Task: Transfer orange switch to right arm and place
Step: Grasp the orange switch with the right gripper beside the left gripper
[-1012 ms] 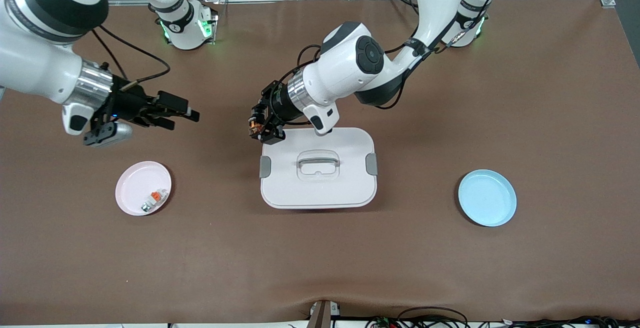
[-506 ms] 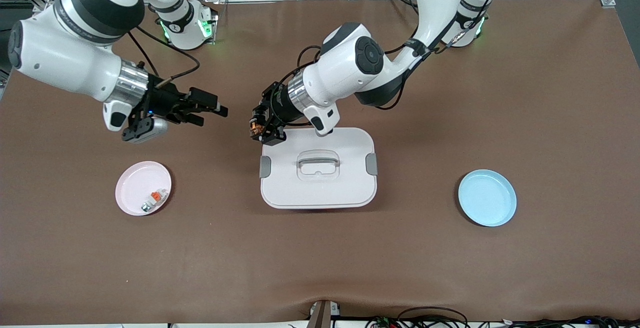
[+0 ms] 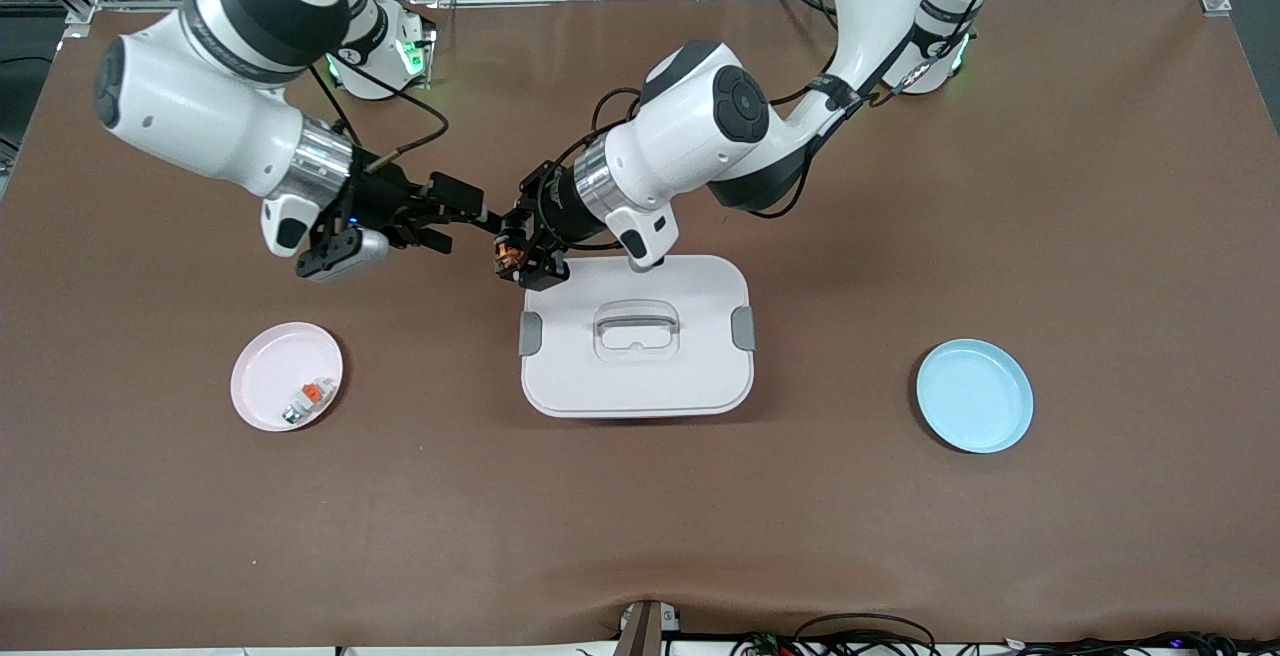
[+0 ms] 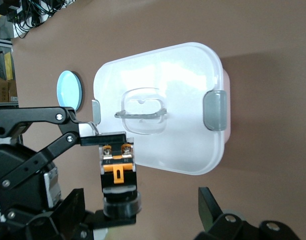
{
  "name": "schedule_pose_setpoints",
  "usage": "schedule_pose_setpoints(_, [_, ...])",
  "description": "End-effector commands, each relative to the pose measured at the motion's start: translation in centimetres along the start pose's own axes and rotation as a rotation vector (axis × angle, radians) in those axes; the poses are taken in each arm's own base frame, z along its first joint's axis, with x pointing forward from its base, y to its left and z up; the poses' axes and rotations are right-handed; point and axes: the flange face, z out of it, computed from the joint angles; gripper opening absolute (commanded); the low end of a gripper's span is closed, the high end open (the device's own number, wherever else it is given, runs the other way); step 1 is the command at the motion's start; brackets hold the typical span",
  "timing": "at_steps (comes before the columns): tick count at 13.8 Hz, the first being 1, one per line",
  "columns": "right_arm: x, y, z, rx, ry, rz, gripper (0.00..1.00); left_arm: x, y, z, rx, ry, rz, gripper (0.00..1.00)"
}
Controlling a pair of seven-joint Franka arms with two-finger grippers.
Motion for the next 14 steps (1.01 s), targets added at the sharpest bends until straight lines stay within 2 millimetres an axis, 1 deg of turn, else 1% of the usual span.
schedule_pose_setpoints(1, [0.1,-0.3,1.7,0.02,0.009,0.03,1.0,-0.9,0.1,-1.2,-0.026,0.004,0.017,0.0])
schedule_pose_setpoints(2, [0.2,-0.1,1.9,0.019,0.009,0.032,1.0,-1.0,0.1,-1.3,-0.027,0.005,0.017,0.0])
schedule_pose_setpoints(4, [0.0,-0.4,2.2,0.02,0.004,0.027,1.0,-0.9,0.3,-1.5,-0.031,0.004,0.018,0.0])
schedule_pose_setpoints(8, [0.3,-0.8,2.2,0.023,-0.002,0.049,0.99,-0.7,0.7,-1.8,-0.036,0.006,0.018,0.0])
schedule_pose_setpoints(10, [0.6,-1.7,1.5,0.033,0.007,0.074,0.99,-0.4,1.1,-2.0,-0.044,0.012,0.016,0.0])
schedule_pose_setpoints(14, [1.5,-1.9,2.2,0.033,0.006,0.079,0.95,-0.3,1.2,-2.0,-0.045,0.014,0.015,0.0])
